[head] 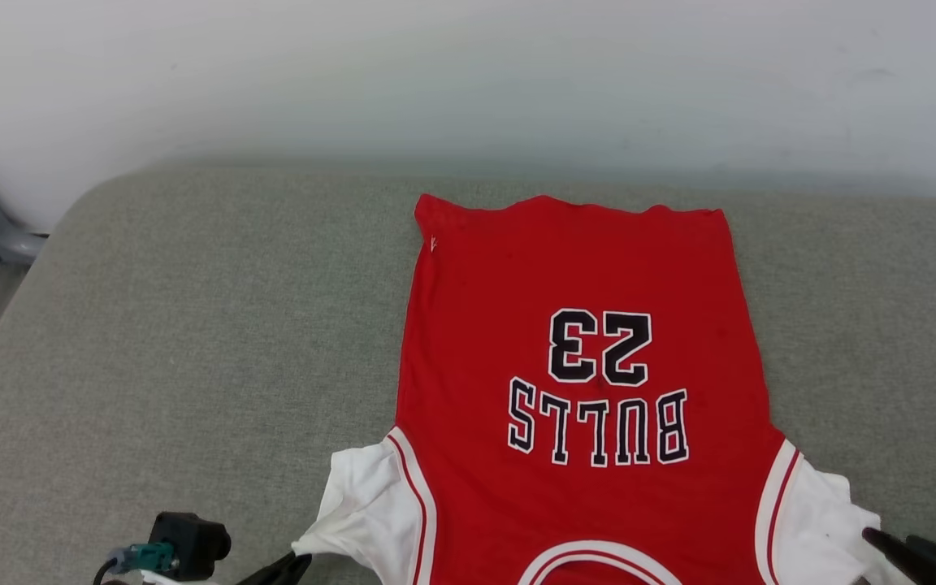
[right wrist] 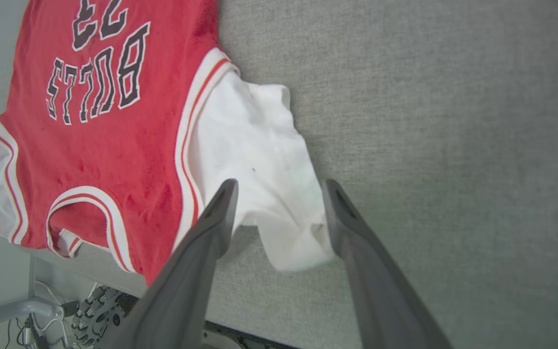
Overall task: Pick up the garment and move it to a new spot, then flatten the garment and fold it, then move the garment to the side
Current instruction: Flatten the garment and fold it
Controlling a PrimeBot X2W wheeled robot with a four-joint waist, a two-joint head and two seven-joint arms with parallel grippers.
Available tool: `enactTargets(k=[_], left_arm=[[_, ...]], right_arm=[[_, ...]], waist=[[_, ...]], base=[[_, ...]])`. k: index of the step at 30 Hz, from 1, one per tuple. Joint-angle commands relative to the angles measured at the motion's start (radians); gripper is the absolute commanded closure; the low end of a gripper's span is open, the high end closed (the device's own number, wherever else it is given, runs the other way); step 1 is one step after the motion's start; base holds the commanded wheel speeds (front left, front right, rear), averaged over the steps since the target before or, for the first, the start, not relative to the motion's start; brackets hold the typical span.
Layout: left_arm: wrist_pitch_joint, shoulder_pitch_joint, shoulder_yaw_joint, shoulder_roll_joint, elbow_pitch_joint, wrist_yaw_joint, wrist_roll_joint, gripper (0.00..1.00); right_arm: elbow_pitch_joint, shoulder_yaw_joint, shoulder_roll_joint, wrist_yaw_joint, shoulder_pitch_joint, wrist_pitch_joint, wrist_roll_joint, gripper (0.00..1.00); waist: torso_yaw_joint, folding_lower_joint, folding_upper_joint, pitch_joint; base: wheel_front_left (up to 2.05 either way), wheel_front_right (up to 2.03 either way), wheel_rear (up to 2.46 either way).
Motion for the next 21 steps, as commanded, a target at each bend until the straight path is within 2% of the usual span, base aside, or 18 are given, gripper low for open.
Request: enactTargets(k=[1, 7, 12, 17, 21], left_arm=[[0.008, -0.016, 0.006, 0.011, -0.016, 0.005, 0.003, 1.0], [0.076, -0.051, -0.006, 0.058, -0.141, 0.014, 0.03, 1.0], [0.134, -0.076, -0.008, 0.09, -0.263, 0.03, 0.039, 1.0], [0.173, -0.107, -0.006, 0.086, -0.347, 0.047, 0.036, 1.0], [0.179, -0.131, -0.014, 0.084, -0.376, 0.04, 0.058, 1.0]], right_arm=[[-0.016, -0.005, -0.014, -0.001, -0.023, 0.012, 0.001, 0.0], [-0.123, -0.052, -0.043, -0.001, -0.151, 0.113, -0.014, 0.0], [-0.165, -0.065, -0.03, -0.001, -0.353, 0.237, -0.084, 0.0], [-0.112, -0.068, 0.01, -0.001, -0.586, 0.375, -0.195, 0.0], [-0.037, -0.083, 0.034, -0.001, -0.754, 0.447, -0.303, 0.0]], waist=[[0.013, -0.0001, -0.0001, 0.028], [0.052, -0.0001, -0.0001, 0.13], [0.093, -0.0001, -0.0001, 0.226], [0.146, -0.0001, -0.0001, 0.321], [0.19, -0.0001, -0.0001, 0.39]], base=[[0.0, 0.0, 0.0], [0.0, 0.0, 0.0], [0.0, 0.0, 0.0], [0.0, 0.0, 0.0], [0.0, 0.0, 0.0]])
